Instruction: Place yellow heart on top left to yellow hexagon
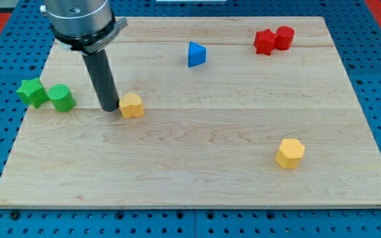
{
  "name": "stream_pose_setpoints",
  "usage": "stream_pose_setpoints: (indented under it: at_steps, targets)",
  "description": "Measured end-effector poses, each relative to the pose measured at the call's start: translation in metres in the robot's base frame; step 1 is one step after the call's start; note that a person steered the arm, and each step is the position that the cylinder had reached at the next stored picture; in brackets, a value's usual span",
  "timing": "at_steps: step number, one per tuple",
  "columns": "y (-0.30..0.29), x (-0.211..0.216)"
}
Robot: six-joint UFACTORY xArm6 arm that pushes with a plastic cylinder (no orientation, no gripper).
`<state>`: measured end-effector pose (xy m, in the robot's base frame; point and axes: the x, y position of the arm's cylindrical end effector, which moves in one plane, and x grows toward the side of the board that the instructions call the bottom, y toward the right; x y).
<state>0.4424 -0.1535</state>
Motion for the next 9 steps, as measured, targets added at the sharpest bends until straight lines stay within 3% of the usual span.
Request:
stream_pose_setpoints:
  at_steps: [2,5,6,8,9]
  targets:
    - [-0.042,-0.014]
    - [-0.055,0.081]
    - [-0.047,0.049]
    - [0.037,-0.021]
    - [0.099,-0.007]
